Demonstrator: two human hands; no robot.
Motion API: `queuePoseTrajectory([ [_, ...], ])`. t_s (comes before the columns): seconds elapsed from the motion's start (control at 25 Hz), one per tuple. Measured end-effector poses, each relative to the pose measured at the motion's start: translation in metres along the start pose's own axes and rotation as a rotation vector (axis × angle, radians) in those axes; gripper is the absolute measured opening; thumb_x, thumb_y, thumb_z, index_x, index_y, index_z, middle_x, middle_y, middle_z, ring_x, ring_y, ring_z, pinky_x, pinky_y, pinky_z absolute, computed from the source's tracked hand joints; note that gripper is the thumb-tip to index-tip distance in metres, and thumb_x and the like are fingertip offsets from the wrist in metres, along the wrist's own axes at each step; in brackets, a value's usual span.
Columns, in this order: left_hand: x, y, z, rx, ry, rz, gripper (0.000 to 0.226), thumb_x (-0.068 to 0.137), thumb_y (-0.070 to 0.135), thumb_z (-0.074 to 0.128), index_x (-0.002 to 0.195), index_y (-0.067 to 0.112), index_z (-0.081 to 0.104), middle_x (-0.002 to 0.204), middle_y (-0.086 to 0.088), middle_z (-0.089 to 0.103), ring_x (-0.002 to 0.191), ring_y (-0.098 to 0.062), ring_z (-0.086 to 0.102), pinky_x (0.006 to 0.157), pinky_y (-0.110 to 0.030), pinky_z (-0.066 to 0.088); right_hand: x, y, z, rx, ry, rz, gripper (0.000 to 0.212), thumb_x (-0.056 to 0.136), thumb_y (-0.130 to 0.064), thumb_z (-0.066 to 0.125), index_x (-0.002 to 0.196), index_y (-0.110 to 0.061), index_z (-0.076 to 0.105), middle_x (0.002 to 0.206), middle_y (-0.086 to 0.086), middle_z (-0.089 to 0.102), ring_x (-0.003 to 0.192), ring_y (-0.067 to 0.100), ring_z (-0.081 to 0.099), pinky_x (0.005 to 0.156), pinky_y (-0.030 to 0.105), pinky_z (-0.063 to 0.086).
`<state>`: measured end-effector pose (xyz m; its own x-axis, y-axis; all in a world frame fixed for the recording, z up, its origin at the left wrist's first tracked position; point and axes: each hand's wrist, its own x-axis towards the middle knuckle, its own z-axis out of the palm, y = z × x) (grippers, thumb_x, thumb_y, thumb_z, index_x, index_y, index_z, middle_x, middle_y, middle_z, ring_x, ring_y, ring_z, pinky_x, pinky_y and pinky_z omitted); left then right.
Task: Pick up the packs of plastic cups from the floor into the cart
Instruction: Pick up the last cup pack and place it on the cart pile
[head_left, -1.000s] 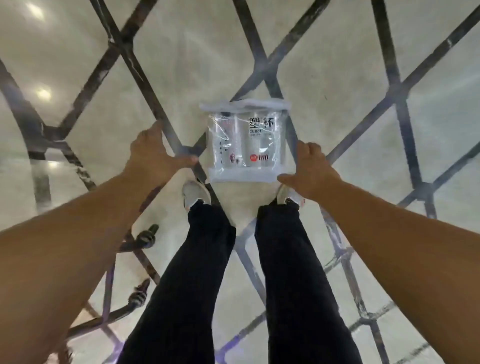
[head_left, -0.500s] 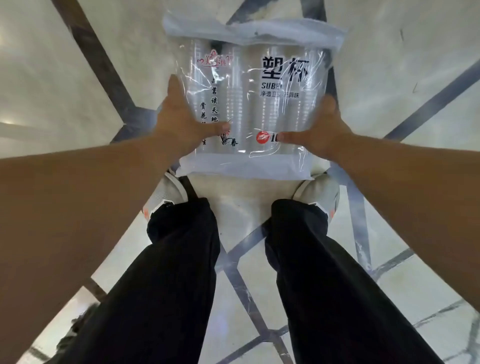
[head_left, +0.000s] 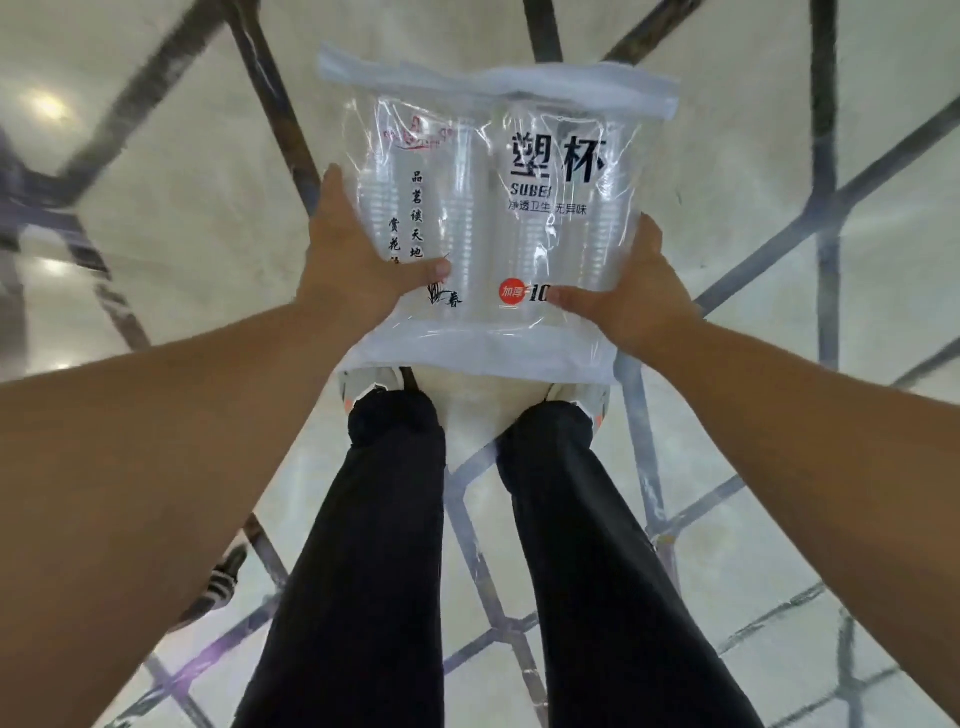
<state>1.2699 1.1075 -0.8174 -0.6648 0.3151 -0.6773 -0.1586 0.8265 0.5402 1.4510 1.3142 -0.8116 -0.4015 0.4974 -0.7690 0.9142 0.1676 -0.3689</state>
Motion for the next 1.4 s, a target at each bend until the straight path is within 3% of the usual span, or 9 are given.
queuePoseTrajectory([
  [0.16,-0.108,0.107,-0.128,-0.083,0.068,0.057,0.133,0.066,0.048,0.093,0.162,0.02,0.004,0.163,-0.005,0.022,0.146,-0.015,0.026,0.109,-0.025,0.023,-0.128,-0.111,-0.108,-0.015,0.065,-0.127,0.126,0.07,-0.062,0.084,0.16,-0.02,0.006,0.159,0.008,0.037,0.142,0.028,0.043,0.111,0.038,0.039],
  [0.4,-0.261,0.234,-0.287,-0.151,0.218,0.22,0.13,0.067,0.048,0.092,0.161,0.02,0.007,0.162,-0.007,0.025,0.147,-0.02,0.026,0.107,-0.026,0.019,-0.306,-0.249,-0.232,0.021,0.143,-0.31,0.113,0.073,-0.052,0.087,0.157,-0.016,0.019,0.155,0.008,0.038,0.139,0.026,0.041,0.101,0.03,0.034],
  [0.56,-0.333,0.271,-0.361,-0.176,0.312,0.34,0.123,0.058,0.061,0.091,0.155,0.029,0.021,0.148,-0.004,0.043,0.136,-0.024,0.042,0.11,-0.038,0.036,-0.385,-0.314,-0.276,0.009,0.209,-0.454,0.098,0.075,-0.047,0.087,0.147,-0.011,0.032,0.137,0.002,0.043,0.118,0.017,0.044,0.094,0.03,0.035],
  [0.72,-0.359,0.286,-0.413,-0.129,0.445,0.42,0.117,0.05,0.071,0.085,0.145,0.028,0.032,0.136,0.002,0.051,0.125,-0.021,0.048,0.103,-0.043,0.044,-0.413,-0.359,-0.287,0.022,0.228,-0.608,0.099,0.066,-0.057,0.088,0.143,-0.022,0.037,0.131,-0.008,0.048,0.121,0.018,0.053,0.098,0.037,0.044],
  [0.88,-0.386,0.291,-0.44,-0.152,0.544,0.377,0.12,0.054,0.072,0.084,0.149,0.027,0.026,0.144,-0.001,0.044,0.132,-0.025,0.044,0.105,-0.044,0.042,-0.431,-0.4,-0.3,-0.014,0.184,-0.758,0.097,0.071,-0.056,0.086,0.145,-0.019,0.034,0.128,-0.009,0.043,0.115,0.014,0.047,0.093,0.034,0.041],
  [1.04,-0.412,0.289,-0.438,-0.187,0.666,0.308,0.124,0.055,0.074,0.084,0.152,0.029,0.021,0.158,-0.002,0.033,0.14,-0.024,0.039,0.109,-0.04,0.041,-0.432,-0.419,-0.313,-0.065,0.128,-0.851,0.105,0.066,-0.064,0.083,0.149,-0.023,0.033,0.142,-0.003,0.049,0.125,0.019,0.051,0.101,0.037,0.045],
  [1.2,-0.445,0.285,-0.414,-0.268,0.761,0.206,0.126,0.055,0.075,0.083,0.153,0.028,0.02,0.148,-0.003,0.044,0.135,-0.026,0.044,0.104,-0.04,0.043,-0.436,-0.425,-0.321,-0.143,0.024,-0.961,0.113,0.058,-0.075,0.079,0.149,-0.028,0.031,0.146,-0.004,0.047,0.129,0.02,0.051,0.102,0.039,0.046],
  [1.32,-0.474,0.275,-0.39,-0.31,0.828,0.11,0.132,0.06,0.073,0.082,0.159,0.024,0.009,0.159,-0.008,0.032,0.144,-0.027,0.035,0.11,-0.039,0.036,-0.441,-0.425,-0.316,-0.2,-0.017,-1.048,0.104,0.071,-0.06,0.083,0.15,-0.021,0.029,0.146,-0.002,0.044,0.132,0.022,0.047,0.099,0.035,0.042],
  [1.4,-0.5,0.261,-0.369,-0.36,0.885,0.044,0.132,0.063,0.068,0.085,0.16,0.026,0.006,0.161,-0.01,0.029,0.145,-0.029,0.034,0.11,-0.04,0.036,-0.445,-0.42,-0.302,-0.238,-0.103,-1.111,0.105,0.074,-0.052,0.085,0.155,-0.021,0.025,0.151,-0.004,0.041,0.138,0.021,0.043,0.11,0.038,0.039],
])
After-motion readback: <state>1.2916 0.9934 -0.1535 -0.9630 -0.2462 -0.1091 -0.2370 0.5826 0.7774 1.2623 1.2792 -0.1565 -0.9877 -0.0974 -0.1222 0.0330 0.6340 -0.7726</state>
